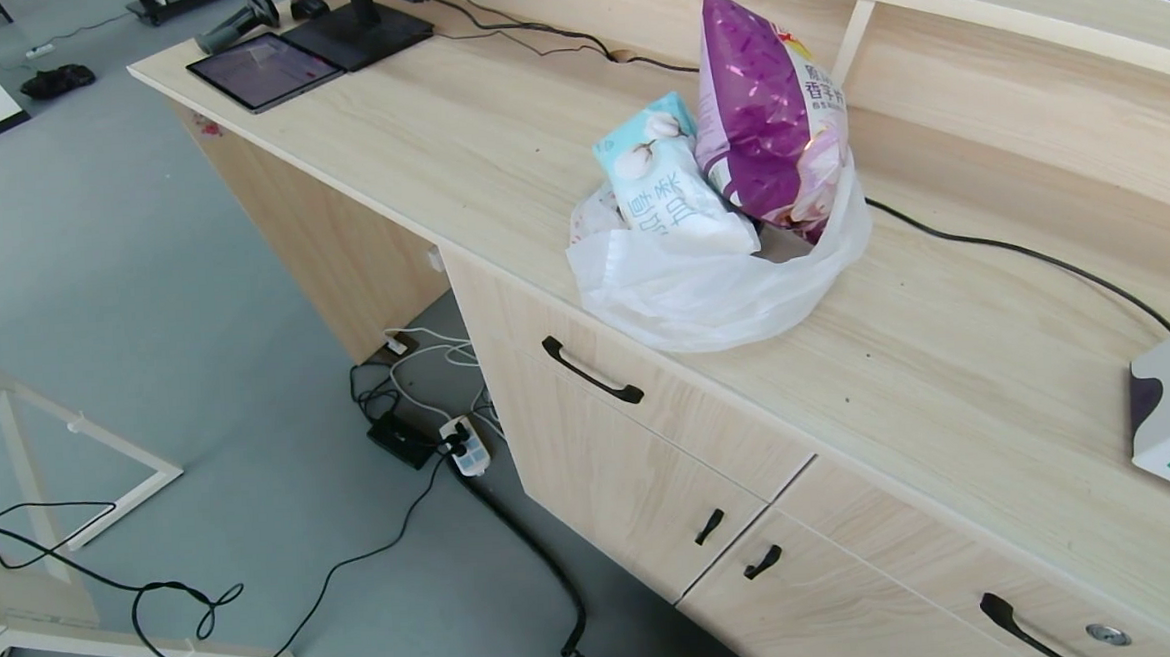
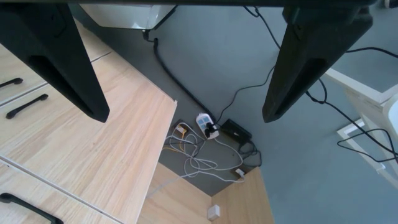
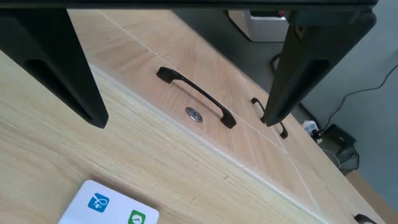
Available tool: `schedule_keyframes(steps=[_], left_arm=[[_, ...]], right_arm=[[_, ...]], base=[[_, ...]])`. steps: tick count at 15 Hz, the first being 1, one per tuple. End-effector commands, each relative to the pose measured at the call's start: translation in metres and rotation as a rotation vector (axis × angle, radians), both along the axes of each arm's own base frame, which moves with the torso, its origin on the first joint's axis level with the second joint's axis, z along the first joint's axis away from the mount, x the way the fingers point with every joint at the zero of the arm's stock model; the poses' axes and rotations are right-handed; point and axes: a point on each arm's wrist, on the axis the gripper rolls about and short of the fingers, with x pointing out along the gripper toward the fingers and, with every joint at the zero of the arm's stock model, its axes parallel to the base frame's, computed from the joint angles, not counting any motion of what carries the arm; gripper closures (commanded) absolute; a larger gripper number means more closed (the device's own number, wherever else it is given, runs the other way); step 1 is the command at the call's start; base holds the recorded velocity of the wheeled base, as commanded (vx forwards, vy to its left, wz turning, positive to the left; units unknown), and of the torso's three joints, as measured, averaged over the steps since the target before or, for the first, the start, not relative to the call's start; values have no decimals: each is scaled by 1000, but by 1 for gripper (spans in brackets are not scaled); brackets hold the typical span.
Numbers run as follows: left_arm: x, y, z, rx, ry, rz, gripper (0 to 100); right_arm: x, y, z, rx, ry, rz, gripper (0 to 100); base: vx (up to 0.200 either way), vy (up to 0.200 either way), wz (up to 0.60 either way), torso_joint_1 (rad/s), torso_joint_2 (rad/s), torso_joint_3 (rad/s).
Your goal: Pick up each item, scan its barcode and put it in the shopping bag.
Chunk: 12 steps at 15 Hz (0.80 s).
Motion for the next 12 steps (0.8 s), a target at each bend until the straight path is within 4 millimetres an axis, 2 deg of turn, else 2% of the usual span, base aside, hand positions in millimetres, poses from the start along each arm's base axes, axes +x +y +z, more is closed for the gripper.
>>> schedule_keyframes(steps=[1,12], left_arm=[[0,0,0,0,-1,0,0],[0,0,0,0,-1,0,0]], right_arm=[[0,0,0,5,2,-1,0],[0,0,0,-1,2,-1,0]], base=[[0,0,0,0,0,0],[0,0,0,0,0,0]])
